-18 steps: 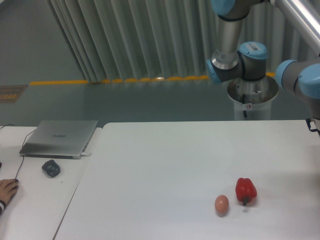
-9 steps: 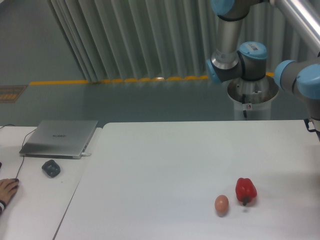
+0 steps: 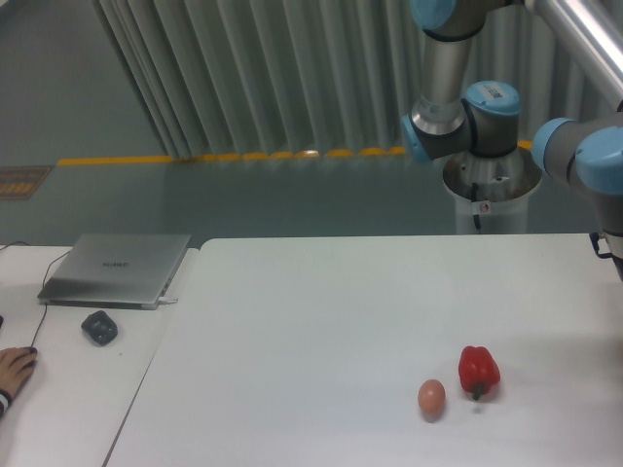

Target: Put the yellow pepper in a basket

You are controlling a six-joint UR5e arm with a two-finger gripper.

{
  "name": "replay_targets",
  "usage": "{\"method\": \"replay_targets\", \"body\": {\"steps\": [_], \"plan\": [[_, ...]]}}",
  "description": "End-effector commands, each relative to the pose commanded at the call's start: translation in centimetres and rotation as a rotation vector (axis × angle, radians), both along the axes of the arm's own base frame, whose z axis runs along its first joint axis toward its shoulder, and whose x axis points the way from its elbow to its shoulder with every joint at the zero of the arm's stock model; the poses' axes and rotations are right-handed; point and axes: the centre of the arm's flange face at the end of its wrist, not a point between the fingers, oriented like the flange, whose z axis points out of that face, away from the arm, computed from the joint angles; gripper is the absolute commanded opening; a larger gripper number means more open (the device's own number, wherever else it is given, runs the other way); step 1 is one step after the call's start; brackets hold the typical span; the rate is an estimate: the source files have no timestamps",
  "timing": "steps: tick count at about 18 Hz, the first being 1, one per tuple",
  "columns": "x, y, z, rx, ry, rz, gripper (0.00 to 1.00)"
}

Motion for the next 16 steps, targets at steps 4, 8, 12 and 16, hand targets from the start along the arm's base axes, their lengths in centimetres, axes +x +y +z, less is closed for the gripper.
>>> {"method": "replay_targets", "body": {"steps": [4, 8, 12, 16], "plan": [[0.14, 0.06, -0.18, -0.001, -0.006, -0.004, 1.0], [0.48, -0.18, -0.61, -0.005, -0.014, -0.004, 1.0], [0.48, -0.18, -0.61, -0.005, -0.014, -0.004, 1.0], [0.48, -0.18, -0.61, -0.005, -0.014, -0.004, 1.0]]}}
